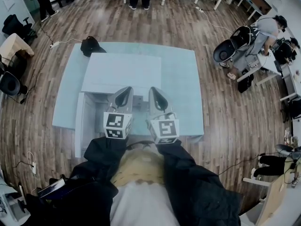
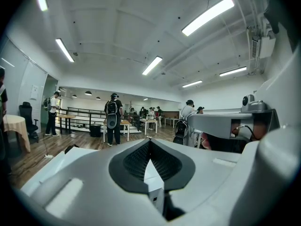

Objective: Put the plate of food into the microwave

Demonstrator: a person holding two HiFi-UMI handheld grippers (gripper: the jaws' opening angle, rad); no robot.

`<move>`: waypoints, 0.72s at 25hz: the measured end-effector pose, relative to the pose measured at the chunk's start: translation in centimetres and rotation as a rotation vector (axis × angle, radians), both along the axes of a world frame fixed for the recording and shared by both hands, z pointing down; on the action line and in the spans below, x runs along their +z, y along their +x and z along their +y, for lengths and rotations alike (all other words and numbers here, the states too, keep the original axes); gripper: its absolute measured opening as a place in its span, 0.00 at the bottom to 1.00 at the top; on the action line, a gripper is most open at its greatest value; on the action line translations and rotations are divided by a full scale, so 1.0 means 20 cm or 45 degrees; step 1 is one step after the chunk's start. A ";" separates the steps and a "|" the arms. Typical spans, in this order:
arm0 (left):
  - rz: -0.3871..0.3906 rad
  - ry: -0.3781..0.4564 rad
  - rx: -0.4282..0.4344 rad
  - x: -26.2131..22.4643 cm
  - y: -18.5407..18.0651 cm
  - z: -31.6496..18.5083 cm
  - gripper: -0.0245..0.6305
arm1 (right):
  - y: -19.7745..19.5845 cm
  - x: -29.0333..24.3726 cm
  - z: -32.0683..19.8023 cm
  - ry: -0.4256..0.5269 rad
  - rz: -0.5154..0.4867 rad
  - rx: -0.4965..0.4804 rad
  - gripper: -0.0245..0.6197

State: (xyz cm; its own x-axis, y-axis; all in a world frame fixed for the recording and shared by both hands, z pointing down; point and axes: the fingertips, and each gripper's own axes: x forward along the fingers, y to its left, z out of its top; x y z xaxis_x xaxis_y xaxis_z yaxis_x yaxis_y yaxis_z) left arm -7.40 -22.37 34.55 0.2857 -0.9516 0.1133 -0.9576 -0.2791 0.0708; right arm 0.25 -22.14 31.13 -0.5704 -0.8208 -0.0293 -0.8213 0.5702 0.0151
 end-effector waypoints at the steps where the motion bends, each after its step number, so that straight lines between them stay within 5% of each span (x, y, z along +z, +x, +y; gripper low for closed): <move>1: 0.001 0.000 -0.002 0.00 0.00 0.00 0.04 | 0.00 0.00 0.00 0.002 0.000 -0.003 0.03; 18: 0.002 -0.048 -0.006 0.05 0.03 -0.01 0.04 | 0.01 0.04 -0.01 -0.044 0.001 -0.022 0.03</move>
